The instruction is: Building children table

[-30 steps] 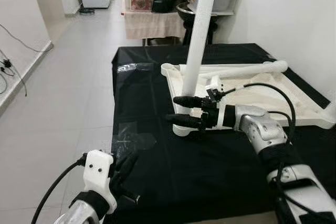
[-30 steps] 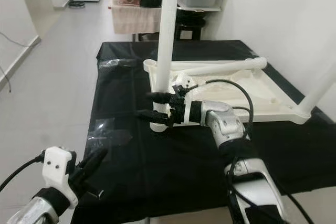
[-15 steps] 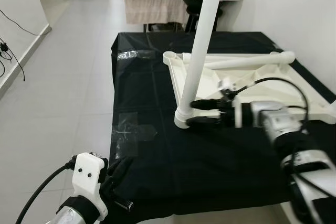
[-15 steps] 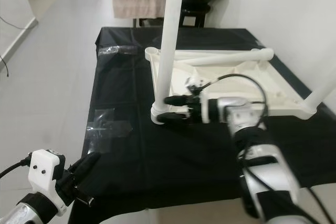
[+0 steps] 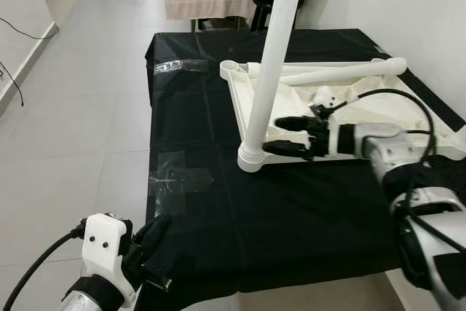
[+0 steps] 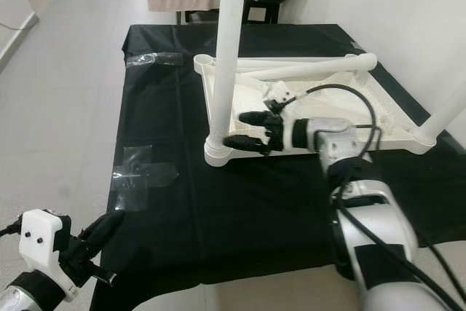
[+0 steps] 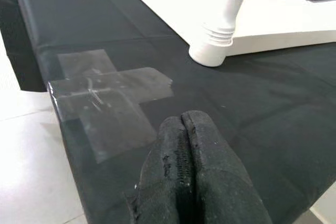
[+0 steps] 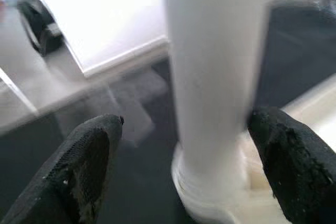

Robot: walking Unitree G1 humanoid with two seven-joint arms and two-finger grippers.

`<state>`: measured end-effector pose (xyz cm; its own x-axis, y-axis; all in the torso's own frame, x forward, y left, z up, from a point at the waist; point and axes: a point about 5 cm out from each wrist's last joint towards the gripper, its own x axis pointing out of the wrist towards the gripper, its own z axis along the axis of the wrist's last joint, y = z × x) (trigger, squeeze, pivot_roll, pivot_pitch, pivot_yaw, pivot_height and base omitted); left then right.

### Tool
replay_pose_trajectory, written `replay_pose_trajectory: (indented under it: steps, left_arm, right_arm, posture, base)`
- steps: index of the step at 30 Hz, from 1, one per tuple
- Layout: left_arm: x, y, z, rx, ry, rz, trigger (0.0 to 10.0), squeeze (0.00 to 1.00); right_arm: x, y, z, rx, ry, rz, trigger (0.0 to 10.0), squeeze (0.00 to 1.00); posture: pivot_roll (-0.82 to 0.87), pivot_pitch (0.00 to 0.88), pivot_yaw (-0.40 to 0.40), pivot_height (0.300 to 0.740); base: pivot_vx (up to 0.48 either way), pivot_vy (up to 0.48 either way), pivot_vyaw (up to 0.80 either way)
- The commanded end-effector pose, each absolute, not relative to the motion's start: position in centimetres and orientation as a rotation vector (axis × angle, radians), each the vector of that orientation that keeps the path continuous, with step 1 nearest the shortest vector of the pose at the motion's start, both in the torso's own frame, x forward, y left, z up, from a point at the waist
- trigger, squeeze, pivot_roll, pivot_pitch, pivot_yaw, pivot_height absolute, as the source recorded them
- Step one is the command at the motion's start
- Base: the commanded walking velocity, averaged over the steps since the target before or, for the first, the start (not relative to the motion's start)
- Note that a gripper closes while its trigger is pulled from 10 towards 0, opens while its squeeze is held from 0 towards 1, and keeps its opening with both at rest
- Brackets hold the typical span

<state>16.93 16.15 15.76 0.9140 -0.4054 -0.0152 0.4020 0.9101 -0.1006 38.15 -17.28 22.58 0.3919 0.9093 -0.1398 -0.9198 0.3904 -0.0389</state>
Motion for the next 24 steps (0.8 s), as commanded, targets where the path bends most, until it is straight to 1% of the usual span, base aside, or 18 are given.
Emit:
replay_pose_trajectory:
  steps: [1,2,3,5,6,11,12,13,14,15,22,24]
  left_arm:
    - [17.4,15.9,15.3,-0.12,0.041,-0.429,10.0,0.0]
    - [17.4,15.9,15.3,-0.12,0.041,-0.429,10.0,0.0]
    - [17.7,15.9,15.3,-0.133,0.038,-0.439,10.0,0.0]
    - [17.9,15.8,15.3,-0.141,0.037,-0.446,10.0,0.0]
    - [18.1,15.6,15.3,-0.149,0.039,-0.471,10.0,0.0]
    - [18.1,15.2,15.3,-0.162,0.034,-0.486,10.0,0.0]
    - [18.2,15.1,15.3,-0.166,0.027,-0.485,10.0,0.0]
    - [18.2,15.1,15.3,-0.166,0.027,-0.485,10.0,0.0]
    - [18.3,15.1,15.4,-0.168,0.02,-0.481,10.0,0.0]
    - [18.4,15.0,15.4,-0.173,0.014,-0.476,10.0,0.0]
    - [18.6,14.8,15.4,-0.184,0.006,-0.484,10.0,0.0]
    - [18.6,14.6,15.3,-0.191,0.013,-0.514,10.0,0.0]
  right_arm:
    - [38.2,-15.3,24.5,-0.084,-0.026,1.268,10.0,0.0]
    - [38.2,-15.3,24.5,-0.084,-0.026,1.268,10.0,0.0]
    - [38.2,-14.5,24.8,-0.079,-0.045,1.293,10.0,0.0]
    - [38.3,-14.2,25.0,-0.08,-0.052,1.306,10.0,0.0]
    - [38.4,-13.5,25.5,-0.087,-0.066,1.316,10.0,0.0]
    - [38.6,-13.0,25.9,-0.092,-0.066,1.324,10.0,0.0]
    - [38.6,-13.0,26.0,-0.092,-0.063,1.335,9.1,0.0]
    - [38.6,-13.0,26.0,-0.092,-0.063,1.335,9.1,0.0]
    - [38.6,-13.0,26.0,-0.094,-0.061,1.345,2.0,0.0]
    - [38.5,-13.1,26.0,-0.094,-0.057,1.354,0.0,0.0]
    - [38.3,-13.9,25.7,-0.123,-0.018,1.385,0.0,0.0]
    - [38.0,-14.9,24.5,-0.161,0.031,1.377,0.0,0.0]
  posture:
    - [0.16,0.144,-0.097,0.74]
    - [0.16,0.144,-0.097,0.74]
    - [0.16,0.14,-0.096,0.74]
    - [0.16,0.14,-0.096,0.74]
    - [0.16,0.14,-0.102,0.74]
    - [0.15,0.138,-0.127,0.74]
    - [0.15,0.134,-0.136,0.74]
    - [0.15,0.134,-0.136,0.74]
    - [0.15,0.133,-0.137,0.74]
    - [0.14,0.131,-0.141,0.74]
    - [0.13,0.125,-0.136,0.74]
    - [0.1,0.119,-0.119,0.74]
  base:
    - [0.0,0.0,0.0]
    - [0.0,0.0,0.0]
    - [0.0,0.0,0.0]
    - [0.0,0.0,0.0]
    - [0.0,0.0,0.0]
    - [0.0,0.0,0.0]
    - [0.0,0.0,0.0]
    - [0.0,0.0,0.0]
    - [0.0,0.0,0.0]
    - [0.0,0.0,0.0]
    - [0.0,0.0,0.0]
    - [0.0,0.0,0.0]
